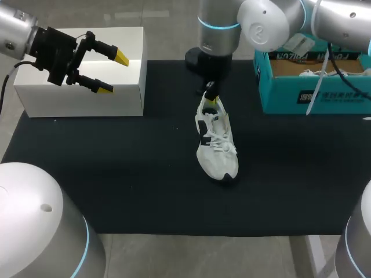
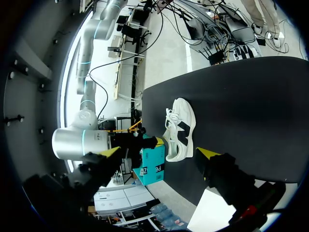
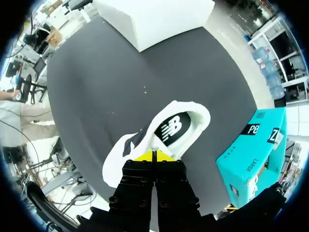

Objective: Take the shoe out of the shoebox, open the shoe tongue, remove and reinsert the insole, then place the shoe into the shoebox

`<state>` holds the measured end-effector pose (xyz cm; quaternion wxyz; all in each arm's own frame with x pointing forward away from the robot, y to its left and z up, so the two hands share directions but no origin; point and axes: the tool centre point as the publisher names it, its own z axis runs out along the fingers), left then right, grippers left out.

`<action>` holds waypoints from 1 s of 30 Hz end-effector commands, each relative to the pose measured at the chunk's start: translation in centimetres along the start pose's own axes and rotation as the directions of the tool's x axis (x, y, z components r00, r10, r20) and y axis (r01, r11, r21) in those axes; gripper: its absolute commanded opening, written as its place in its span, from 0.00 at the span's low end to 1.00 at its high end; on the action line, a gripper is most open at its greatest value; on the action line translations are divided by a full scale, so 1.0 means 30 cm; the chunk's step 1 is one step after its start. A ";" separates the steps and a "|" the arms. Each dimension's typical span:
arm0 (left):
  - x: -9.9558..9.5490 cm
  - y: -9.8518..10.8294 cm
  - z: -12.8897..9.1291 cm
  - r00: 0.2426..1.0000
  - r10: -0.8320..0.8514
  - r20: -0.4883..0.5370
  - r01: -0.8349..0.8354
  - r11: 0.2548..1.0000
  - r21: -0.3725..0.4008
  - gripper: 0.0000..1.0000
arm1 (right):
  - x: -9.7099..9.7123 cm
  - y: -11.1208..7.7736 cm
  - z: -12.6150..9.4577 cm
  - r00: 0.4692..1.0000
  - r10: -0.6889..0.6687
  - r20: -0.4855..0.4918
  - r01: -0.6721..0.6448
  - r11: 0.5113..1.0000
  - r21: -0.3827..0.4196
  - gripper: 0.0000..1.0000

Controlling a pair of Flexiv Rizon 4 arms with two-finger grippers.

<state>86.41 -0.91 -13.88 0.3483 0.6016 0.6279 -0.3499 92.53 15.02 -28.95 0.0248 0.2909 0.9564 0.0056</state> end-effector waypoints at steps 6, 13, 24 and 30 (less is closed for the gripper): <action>-0.002 0.002 -0.001 1.000 0.000 -0.005 0.000 1.000 0.002 1.00 | -0.106 0.034 -0.005 0.744 -0.606 0.282 0.575 0.795 0.193 0.00; -0.002 0.002 -0.001 1.000 0.000 -0.005 0.000 1.000 0.002 1.00 | -0.181 0.084 0.051 0.716 -0.636 0.289 0.619 0.769 0.159 0.49; -0.002 0.002 -0.001 1.000 0.000 -0.005 0.000 1.000 0.002 1.00 | -0.283 0.144 0.116 0.703 -0.658 0.270 0.638 0.751 0.169 0.64; -0.002 0.002 -0.001 1.000 0.000 -0.005 0.000 1.000 0.002 1.00 | -0.320 0.174 0.164 0.712 -0.655 0.253 0.644 0.752 0.137 0.65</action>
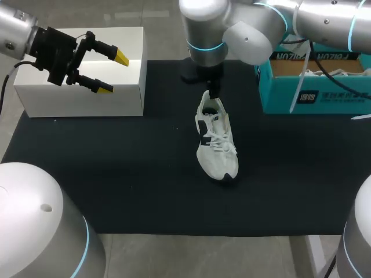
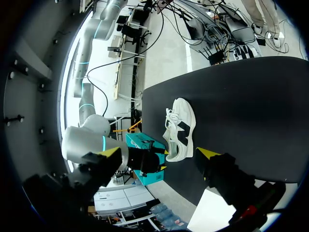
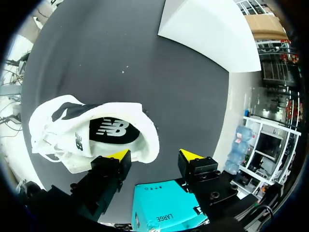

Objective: Take the shoe out of the shoebox, open the shoe tongue, remove and reinsert the insole, then place the shoe into the shoebox

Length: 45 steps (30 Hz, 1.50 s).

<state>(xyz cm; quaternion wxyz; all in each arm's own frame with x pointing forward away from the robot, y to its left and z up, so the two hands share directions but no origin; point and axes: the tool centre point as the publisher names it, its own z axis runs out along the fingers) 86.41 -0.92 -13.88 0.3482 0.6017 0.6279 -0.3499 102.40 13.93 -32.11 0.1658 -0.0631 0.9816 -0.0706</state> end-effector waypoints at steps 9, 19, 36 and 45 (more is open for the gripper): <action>-0.002 0.002 -0.001 1.000 0.000 -0.005 0.000 1.000 0.002 1.00 | -0.011 0.025 0.174 0.995 -0.008 -0.100 0.003 0.999 -0.051 0.60; -0.002 0.002 -0.001 1.000 0.000 -0.005 0.000 1.000 0.002 1.00 | 0.015 0.028 0.238 0.987 0.008 -0.159 -0.017 0.998 -0.053 0.49; -0.002 0.002 -0.001 1.000 0.000 -0.005 0.000 1.000 0.002 1.00 | 0.044 -0.007 0.029 0.946 0.152 -0.288 -0.160 0.987 -0.004 0.00; -0.002 0.002 -0.001 1.000 0.000 -0.005 0.000 1.000 0.002 1.00 | 0.005 -0.011 -0.233 0.953 0.200 -0.229 -0.209 0.978 -0.015 0.00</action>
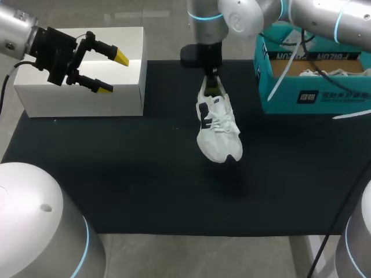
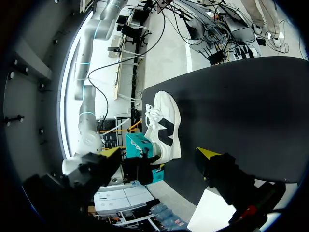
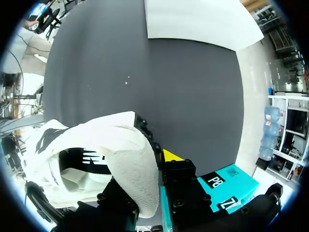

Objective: Take the shoe out of the shoebox, open the shoe tongue, remove and reinsert the insole, then place the shoe into the shoebox

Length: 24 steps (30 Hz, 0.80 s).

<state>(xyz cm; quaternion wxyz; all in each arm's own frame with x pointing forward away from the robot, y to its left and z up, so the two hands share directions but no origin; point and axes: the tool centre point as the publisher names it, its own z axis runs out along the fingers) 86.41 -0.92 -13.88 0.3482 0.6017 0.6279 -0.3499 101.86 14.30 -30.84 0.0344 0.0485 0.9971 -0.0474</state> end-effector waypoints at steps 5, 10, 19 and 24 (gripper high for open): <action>-0.002 0.002 -0.001 1.000 0.000 -0.005 0.000 1.000 0.002 1.00 | 0.062 -0.014 -0.303 0.998 -0.019 0.059 0.021 0.999 -0.032 0.00; -0.002 0.002 -0.001 1.000 0.000 -0.005 0.000 1.000 0.002 1.00 | 0.049 -0.026 -0.421 0.996 -0.026 0.080 0.031 0.998 -0.053 0.00; -0.002 0.002 -0.001 1.000 0.000 -0.005 0.000 1.000 0.002 1.00 | 0.029 -0.059 -0.585 0.993 -0.056 0.103 0.064 0.995 -0.072 0.00; -0.002 0.002 -0.001 1.000 0.000 -0.005 0.000 1.000 0.002 1.00 | 0.042 -0.041 -0.619 0.988 -0.060 0.140 0.069 0.995 -0.065 0.00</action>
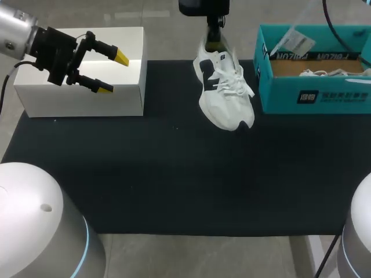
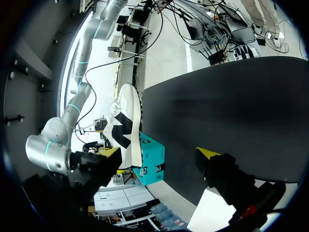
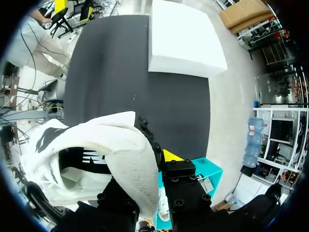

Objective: Take the shoe out of the shoebox, open the shoe tongue, remove and reinsert the insole, then place the shoe into the shoebox

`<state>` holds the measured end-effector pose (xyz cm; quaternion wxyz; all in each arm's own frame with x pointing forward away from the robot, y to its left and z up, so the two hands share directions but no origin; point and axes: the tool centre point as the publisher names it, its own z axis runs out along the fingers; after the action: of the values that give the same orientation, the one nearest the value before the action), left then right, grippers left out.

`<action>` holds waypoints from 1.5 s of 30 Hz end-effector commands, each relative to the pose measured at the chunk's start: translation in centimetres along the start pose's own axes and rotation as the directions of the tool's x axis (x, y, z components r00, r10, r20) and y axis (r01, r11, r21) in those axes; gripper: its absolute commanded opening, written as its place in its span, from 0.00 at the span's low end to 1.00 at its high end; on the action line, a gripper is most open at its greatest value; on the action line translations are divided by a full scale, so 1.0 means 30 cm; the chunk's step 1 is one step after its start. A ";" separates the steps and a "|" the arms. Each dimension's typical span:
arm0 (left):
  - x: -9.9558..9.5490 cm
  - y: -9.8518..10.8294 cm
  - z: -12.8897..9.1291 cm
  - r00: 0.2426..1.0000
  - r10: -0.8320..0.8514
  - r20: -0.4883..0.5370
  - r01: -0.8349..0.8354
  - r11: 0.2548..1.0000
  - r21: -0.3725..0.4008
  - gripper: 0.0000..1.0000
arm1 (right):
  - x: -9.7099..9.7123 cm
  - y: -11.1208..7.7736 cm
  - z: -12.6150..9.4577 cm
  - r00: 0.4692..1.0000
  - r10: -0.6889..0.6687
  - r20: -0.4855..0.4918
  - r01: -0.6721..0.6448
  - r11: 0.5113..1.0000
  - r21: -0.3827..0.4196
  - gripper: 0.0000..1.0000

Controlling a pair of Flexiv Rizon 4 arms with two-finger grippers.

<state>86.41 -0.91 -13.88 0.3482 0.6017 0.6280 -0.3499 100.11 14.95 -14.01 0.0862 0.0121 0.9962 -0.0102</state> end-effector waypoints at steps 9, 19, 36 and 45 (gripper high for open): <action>-0.002 0.002 -0.001 1.000 0.000 -0.005 0.000 1.000 0.002 1.00 | 0.027 0.015 -0.066 0.998 -0.020 0.066 0.021 1.000 -0.003 0.00; -0.002 0.002 -0.001 1.000 0.000 -0.005 0.000 1.000 0.002 1.00 | -0.015 -0.062 -0.068 1.000 -0.011 0.021 0.010 1.000 0.026 0.00; -0.002 0.002 -0.001 1.000 0.000 -0.005 0.000 1.000 0.002 1.00 | -0.193 -0.463 -0.074 0.997 -0.065 0.040 0.064 0.998 0.021 0.00; -0.002 0.002 -0.001 1.000 0.000 -0.005 0.000 1.000 0.002 1.00 | -0.257 -0.563 -0.063 0.998 0.045 0.049 -0.049 0.994 0.102 0.00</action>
<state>86.41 -0.90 -13.88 0.3482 0.6015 0.6281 -0.3499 106.76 -2.32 -10.88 0.1122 0.0407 0.9912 -0.0572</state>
